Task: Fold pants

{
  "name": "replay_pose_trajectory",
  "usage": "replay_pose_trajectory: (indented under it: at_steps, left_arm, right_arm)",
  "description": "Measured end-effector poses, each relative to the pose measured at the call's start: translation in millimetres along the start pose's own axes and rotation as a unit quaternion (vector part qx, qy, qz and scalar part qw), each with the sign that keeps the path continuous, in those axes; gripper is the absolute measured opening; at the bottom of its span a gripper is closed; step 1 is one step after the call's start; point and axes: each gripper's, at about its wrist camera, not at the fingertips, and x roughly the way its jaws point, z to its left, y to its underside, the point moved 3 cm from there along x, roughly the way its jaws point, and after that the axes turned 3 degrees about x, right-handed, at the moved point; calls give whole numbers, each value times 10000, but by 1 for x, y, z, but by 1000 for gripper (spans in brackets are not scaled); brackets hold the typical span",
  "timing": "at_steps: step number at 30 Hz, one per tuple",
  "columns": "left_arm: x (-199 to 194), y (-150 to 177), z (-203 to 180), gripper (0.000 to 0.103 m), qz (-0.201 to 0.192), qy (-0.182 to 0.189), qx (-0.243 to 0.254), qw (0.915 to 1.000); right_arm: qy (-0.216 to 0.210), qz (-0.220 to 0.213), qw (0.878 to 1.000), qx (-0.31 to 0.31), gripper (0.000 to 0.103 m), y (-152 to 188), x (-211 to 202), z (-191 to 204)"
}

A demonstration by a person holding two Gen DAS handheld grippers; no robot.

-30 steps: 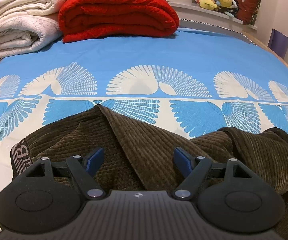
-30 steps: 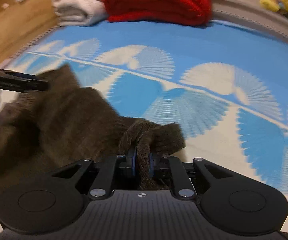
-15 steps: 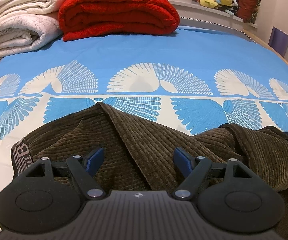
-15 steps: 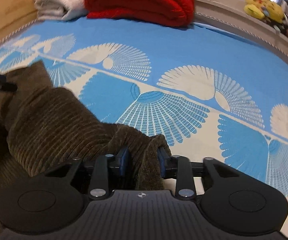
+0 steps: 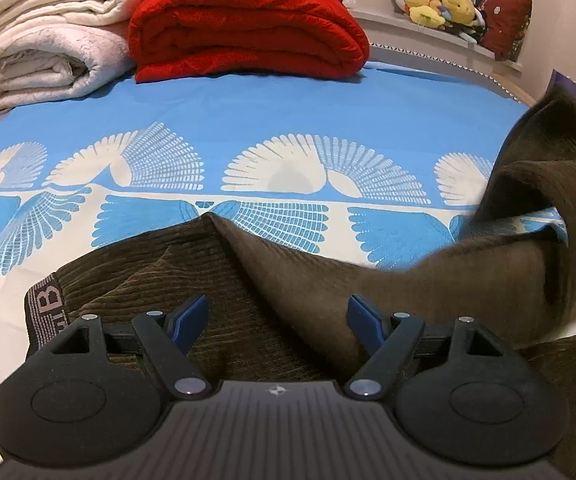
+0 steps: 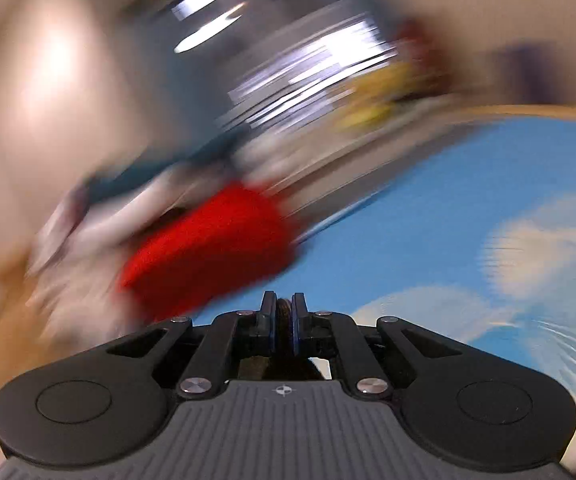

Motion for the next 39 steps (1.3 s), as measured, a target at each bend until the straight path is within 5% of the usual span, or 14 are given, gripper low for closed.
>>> replay_pose_trajectory:
  at_steps: [3, 6, 11, 16, 22, 24, 26, 28, 30, 32, 34, 36, 38, 39]
  left_arm:
    - [2, 1, -2, 81, 54, 16, 50, 10000]
    - [1, 0, -3, 81, 48, 66, 12, 10000]
    - [2, 0, -8, 81, 67, 288, 94, 9995]
    - [8, 8, -16, 81, 373, 867, 104, 9955]
    - [15, 23, -45, 83, 787, 1795, 621, 9786]
    - [18, 32, -61, 83, 847, 1744, 1161, 9741]
    - [24, 42, -72, 83, 816, 1487, 1669, 9713]
    - [33, 50, -79, 82, 860, 1264, 1996, 9679]
    - [41, 53, -79, 65, 904, 1031, 2187, 9661]
    - [45, 50, -74, 30, 928, 899, 2126, 9686]
    - [41, 38, -63, 25, 837, 963, 1744, 9764]
    - [38, 26, -53, 23, 713, 1003, 1442, 9819]
    - [37, 24, -50, 23, 691, 1048, 1356, 9828]
    - [36, 27, -51, 23, 702, 1052, 1457, 9812]
  right_arm:
    - [1400, 1025, 9845, 267, 8, 21, 26, -38]
    - [1624, 1525, 9711, 860, 8, 35, 35, -67]
    - [1507, 1440, 9743, 852, 11, 26, 41, -80]
    - [1318, 1709, 9710, 1030, 55, 27, 60, -105]
    - [1128, 1999, 9574, 1753, 55, 40, 82, -129]
    - [1102, 2032, 9577, 1716, 53, 42, 90, -127]
    - [1138, 2024, 9610, 1501, 42, 42, 97, -121]
    - [1150, 1996, 9646, 1284, 12, 40, 102, -116]
    - [1024, 1956, 9690, 1108, 9, 37, 105, -108]
    - [771, 1811, 9752, 1010, 8, 28, 104, -98]
    - [394, 1217, 9837, 1266, 7, 8, 90, -92]
    - [225, -29, 9832, 1812, 7, -22, 60, -97]
    - [908, -1220, 9661, 2088, 7, -43, 26, -116]
    - [1514, -1314, 9560, 2142, 7, -45, 19, -131]
